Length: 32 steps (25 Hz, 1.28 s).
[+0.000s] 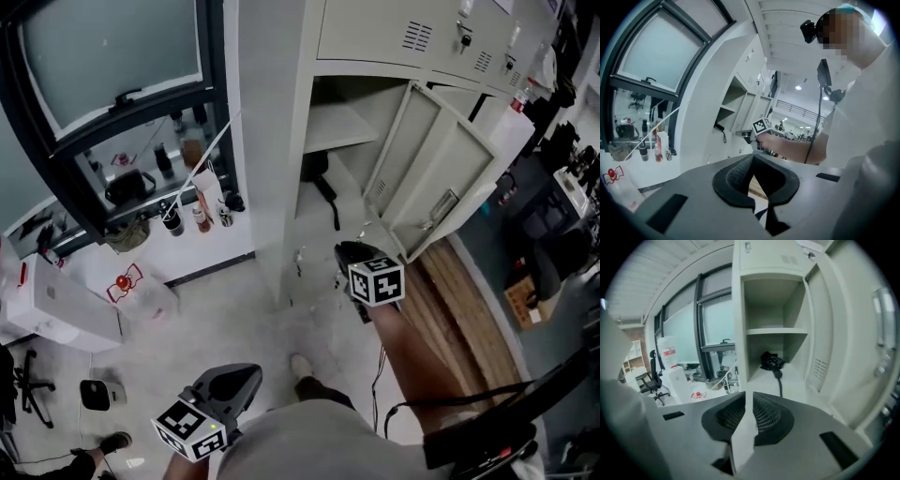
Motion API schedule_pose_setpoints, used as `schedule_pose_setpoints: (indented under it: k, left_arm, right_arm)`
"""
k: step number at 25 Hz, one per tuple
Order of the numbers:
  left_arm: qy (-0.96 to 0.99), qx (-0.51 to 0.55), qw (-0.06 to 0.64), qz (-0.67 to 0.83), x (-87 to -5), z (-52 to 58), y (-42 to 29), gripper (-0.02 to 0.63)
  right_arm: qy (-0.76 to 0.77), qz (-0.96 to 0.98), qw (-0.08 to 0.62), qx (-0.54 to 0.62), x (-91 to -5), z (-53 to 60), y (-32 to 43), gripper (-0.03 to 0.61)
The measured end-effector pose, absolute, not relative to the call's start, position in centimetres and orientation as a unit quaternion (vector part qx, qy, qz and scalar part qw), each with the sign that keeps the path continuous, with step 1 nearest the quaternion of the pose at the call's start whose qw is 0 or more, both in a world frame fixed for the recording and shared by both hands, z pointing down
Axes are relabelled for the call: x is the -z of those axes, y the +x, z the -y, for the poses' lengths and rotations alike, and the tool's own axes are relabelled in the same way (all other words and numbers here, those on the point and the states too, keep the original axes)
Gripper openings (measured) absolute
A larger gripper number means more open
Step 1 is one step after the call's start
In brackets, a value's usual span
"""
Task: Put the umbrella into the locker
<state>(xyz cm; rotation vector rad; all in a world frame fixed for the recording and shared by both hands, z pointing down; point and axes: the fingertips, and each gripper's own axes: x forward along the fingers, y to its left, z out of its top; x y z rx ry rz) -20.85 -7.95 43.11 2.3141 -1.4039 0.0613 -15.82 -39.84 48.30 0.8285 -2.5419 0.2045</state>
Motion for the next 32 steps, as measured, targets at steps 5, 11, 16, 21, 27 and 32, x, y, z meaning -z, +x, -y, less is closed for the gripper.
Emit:
schedule_pose_setpoints:
  k: [5,11,16,21,27,32]
  left_arm:
    - [0.848,-0.022,0.207,0.488,-43.3,4.4,-19.6,0.011]
    - [0.864,-0.024,0.200,0.462,-44.5,1.1,-18.2,0.011]
    - [0.871,-0.035,0.200,0.448,-45.3,-0.9,-17.3,0.011]
    - [0.872,-0.035,0.197,0.447,-45.7,-2.8,-17.5,0.011]
    - [0.867,-0.038,0.200,0.454,-46.1,-4.3,-17.3,0.011]
    - [0.865,-0.041,0.197,0.459,-46.0,-4.6,-16.7,0.011]
  right_arm:
    - [0.272,0.928,0.237,-0.093,-49.9,29.9,-13.6,0.028]
    - [0.253,0.933,0.239,-0.092,-51.0,19.2,-11.9,0.026]
    - [0.236,0.940,0.236,-0.078,-50.4,12.8,-10.8,0.023]
    - [0.208,0.948,0.234,-0.063,-50.0,8.4,-11.8,0.021]
    - [0.180,0.956,0.225,-0.048,-49.2,5.9,-13.0,0.020]
    - [0.166,0.961,0.217,-0.042,-48.7,4.7,-13.1,0.018]
